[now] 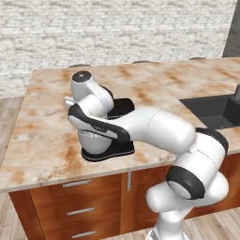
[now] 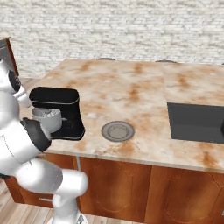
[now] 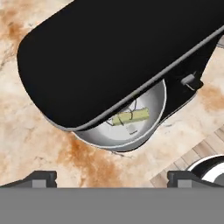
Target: Add butter and sugar cubes to the stand mixer bowl and then turn on the stand mixer to begin making frosting.
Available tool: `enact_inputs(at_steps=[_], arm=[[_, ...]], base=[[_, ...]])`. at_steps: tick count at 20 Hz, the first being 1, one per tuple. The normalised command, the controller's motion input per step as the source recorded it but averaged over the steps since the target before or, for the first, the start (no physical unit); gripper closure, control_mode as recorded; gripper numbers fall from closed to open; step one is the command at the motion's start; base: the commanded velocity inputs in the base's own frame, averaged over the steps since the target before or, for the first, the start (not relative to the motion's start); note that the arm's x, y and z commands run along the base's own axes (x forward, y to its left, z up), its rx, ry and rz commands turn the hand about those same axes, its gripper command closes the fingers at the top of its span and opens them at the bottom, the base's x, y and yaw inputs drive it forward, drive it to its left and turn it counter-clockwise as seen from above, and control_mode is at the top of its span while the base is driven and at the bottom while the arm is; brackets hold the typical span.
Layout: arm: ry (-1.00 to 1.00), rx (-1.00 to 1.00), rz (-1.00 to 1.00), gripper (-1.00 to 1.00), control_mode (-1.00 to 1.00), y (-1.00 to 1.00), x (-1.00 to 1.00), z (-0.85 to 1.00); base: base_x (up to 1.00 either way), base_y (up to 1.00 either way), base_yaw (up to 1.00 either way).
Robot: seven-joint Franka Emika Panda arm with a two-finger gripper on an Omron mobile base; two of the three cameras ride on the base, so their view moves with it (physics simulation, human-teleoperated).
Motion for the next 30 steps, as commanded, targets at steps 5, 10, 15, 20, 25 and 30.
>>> enact_inputs(at_steps=[5,10,15,20,25,30], arm=[[-0.08,0.06,0.0,-1.0,-1.0,-0.18,-1.0,0.01],[0.01,0.26,0.0,1.0,-1.0,-0.92,-0.86,0.46],[-0.02,0.26,0.0,1.0,-1.0,-1.0,-0.14,0.08],[-0.14,0.26,0.09,1.0,-1.0,-1.0,-0.06,0.0],[-0.13,0.26,0.19,1.0,-1.0,-0.66,-0.01,-0.23],[-0.1,0.15,0.14,1.0,-1.0,-0.02,0.15,-0.3]], base=[[0.0,0.0,0.0],[0.0,0.0,0.0],[0.0,0.0,0.0],[0.0,0.0,0.0],[0.0,0.0,0.0],[0.0,0.0,0.0]])
